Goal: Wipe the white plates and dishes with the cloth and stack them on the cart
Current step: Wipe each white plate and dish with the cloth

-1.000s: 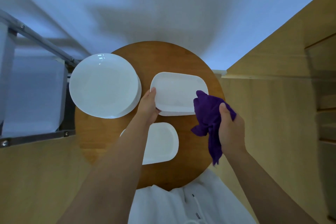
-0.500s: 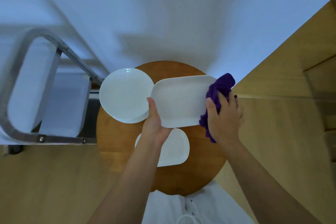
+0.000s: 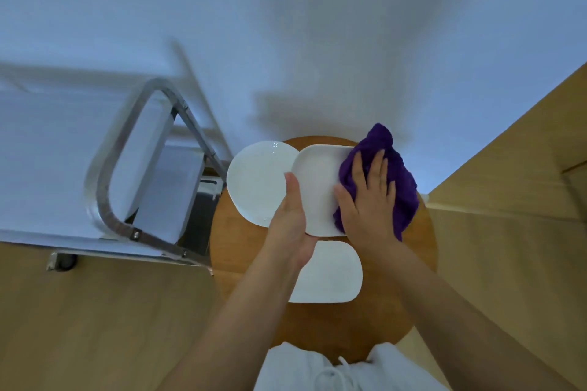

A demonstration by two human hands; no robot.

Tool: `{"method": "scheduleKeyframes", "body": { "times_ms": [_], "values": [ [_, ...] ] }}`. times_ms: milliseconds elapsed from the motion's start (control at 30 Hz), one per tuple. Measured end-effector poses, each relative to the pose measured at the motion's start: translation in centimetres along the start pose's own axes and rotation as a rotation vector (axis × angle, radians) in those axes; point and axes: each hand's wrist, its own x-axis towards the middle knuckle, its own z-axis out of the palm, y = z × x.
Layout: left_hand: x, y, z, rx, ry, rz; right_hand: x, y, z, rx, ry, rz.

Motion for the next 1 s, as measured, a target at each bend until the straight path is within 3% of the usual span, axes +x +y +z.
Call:
{"method": "scheduleKeyframes", "body": {
  "times_ms": [233,333,433,633,867,1000],
  "values": [
    [-0.9,1.5,-0.6,0.116,0.075,0.028,-1.7,-6.1,1.2,0.095,0.026,-0.203],
    [-1.1,2.5,-1.5,0.102,0.027,0.032,-1.6,-7.0,1.0,0.204,-0.062,-0.342],
    [-1.2,3.5,-1.9,0.071,0.079,-0.002,-1.4,-7.2,0.3,0.341,-0.154,-0.455],
    [-1.6,5.3,-1.8,0.125,0.251,-0.065,-2.3,-5.9,-0.5,0.18,-0.185,-0.678],
    [-1.1,6.3,-2.6,0.285,0.193,-0.075,-2.5,-1.4,0.0,-0.17,0.001,-1.035],
    [-1.0,7.7,-2.7,0.37,0.012,-0.09,-2.8,1.0,0.6,-0.342,0.037,-1.138]
  ]
}}
